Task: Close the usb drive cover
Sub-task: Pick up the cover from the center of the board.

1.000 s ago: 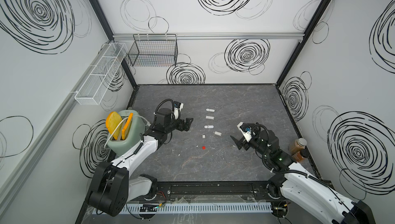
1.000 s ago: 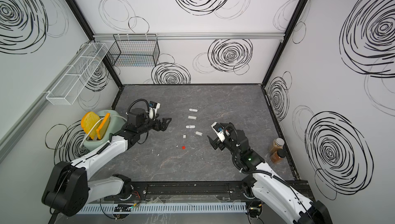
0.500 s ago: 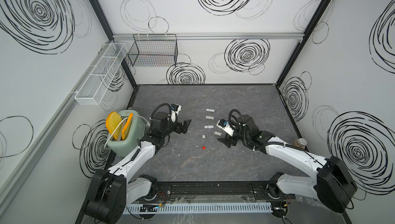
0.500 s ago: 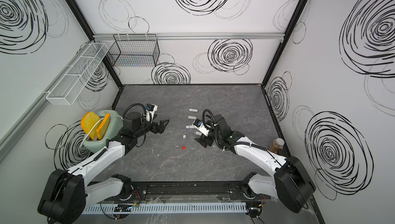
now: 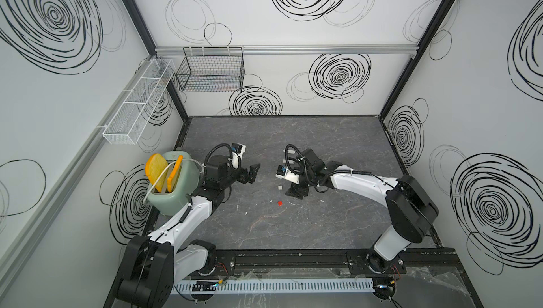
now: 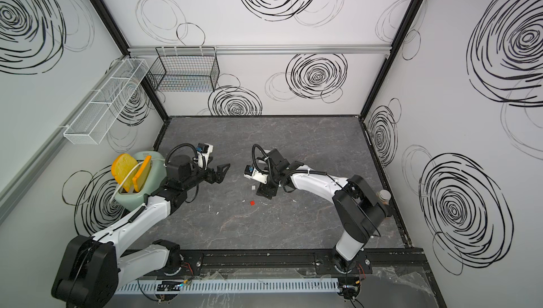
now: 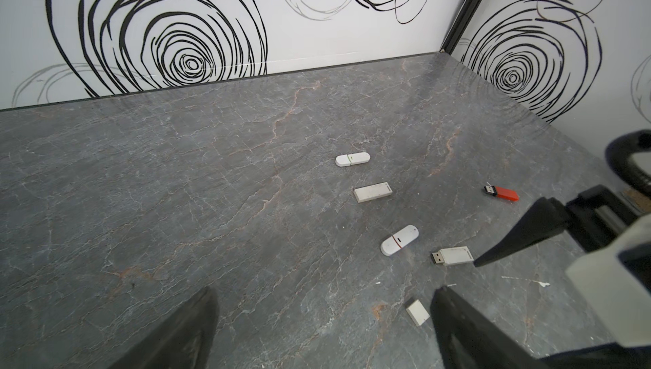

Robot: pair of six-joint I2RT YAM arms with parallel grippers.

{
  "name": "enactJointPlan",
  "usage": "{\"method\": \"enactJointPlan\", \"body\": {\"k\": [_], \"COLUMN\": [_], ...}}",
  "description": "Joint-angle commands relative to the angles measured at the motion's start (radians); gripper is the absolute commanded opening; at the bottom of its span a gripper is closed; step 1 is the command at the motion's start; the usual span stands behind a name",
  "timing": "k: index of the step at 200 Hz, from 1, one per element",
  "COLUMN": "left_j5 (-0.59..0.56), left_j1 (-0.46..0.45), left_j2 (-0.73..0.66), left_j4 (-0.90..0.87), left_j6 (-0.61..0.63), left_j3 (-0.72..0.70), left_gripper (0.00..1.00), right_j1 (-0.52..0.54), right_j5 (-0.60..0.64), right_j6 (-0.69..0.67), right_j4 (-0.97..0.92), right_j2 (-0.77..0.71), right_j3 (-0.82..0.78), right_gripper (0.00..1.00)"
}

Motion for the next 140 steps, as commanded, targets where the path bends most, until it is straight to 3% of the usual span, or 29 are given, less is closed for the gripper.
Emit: {"method": "enactJointPlan", "body": {"k": [1,27,72,140], "left_j5": [0.009,0.016,0.015,0.023], "left_j1": [0.016,0.018,0.019,0.016], "left_j2": [-0.016,-0.013,-0.015,-0.012], "left_j4": [0.062,0.058,0.061,0.077], "left_j6": [0.008,0.006,0.006,0.003], "left_j3": [-0.008,-0.009,-0.012,-0.022], "left_gripper": [0.98,0.98,0.98,0.98], "right_j1": [0.010,0.013,0.016,0.017], "right_j5": [-0.001,0.057,0.049,0.047], "right_j6": [-0.035,-0.035,-0.037,-0.036], "right_j4": [-0.108,-0.149,-0.191,-0.198], "right_j2": [0.054,0.142,0.265,0.339], "right_j3": [0.055,0.121,0.217,0.260], "right_gripper": [0.73,0.68,0.60,0.54]}}
